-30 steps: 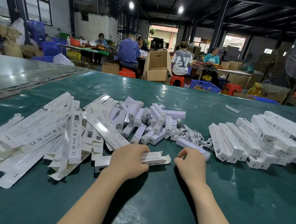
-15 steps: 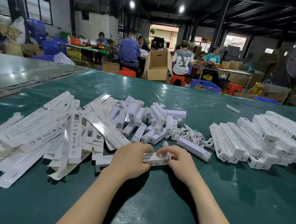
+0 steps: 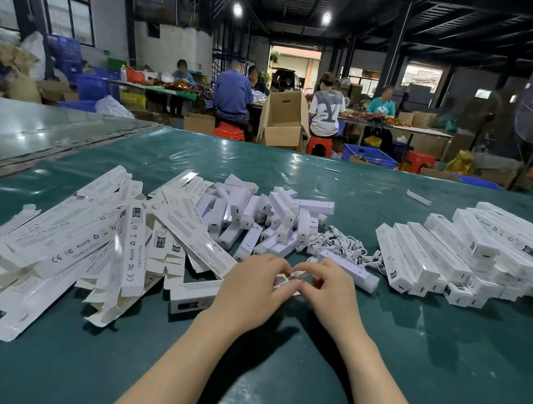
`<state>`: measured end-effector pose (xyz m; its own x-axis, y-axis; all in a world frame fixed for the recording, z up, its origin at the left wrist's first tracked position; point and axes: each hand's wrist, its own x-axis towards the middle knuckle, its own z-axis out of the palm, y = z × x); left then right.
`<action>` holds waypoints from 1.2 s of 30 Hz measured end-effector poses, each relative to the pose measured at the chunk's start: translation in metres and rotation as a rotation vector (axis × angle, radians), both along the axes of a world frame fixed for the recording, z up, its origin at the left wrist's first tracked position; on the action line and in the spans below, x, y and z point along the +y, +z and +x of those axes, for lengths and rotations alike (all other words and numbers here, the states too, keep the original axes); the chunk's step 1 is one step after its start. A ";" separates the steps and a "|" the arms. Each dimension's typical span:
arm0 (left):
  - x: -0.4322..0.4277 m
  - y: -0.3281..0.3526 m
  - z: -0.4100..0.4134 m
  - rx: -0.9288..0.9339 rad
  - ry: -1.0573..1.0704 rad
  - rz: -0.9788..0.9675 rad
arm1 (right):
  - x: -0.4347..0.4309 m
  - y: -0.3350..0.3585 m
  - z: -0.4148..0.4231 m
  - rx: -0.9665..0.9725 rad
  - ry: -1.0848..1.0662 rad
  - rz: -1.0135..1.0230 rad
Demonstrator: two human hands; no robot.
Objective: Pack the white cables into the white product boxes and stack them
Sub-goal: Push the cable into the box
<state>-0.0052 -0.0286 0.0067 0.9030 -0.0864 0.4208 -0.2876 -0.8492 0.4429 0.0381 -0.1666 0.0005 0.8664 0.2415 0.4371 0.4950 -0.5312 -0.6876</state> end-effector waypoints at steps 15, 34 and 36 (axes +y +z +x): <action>-0.002 0.003 -0.001 -0.104 -0.016 -0.530 | -0.002 0.003 -0.001 0.401 0.279 0.684; 0.000 -0.006 -0.001 0.139 0.022 0.220 | 0.001 -0.004 -0.002 0.148 -0.014 0.192; 0.000 -0.007 -0.002 0.137 0.014 0.218 | -0.001 -0.004 -0.002 0.161 0.023 0.191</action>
<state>-0.0072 -0.0285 0.0002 0.9522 -0.1486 0.2670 -0.2249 -0.9323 0.2834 0.0360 -0.1675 -0.0032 0.9238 0.1882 0.3335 0.3814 -0.3739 -0.8455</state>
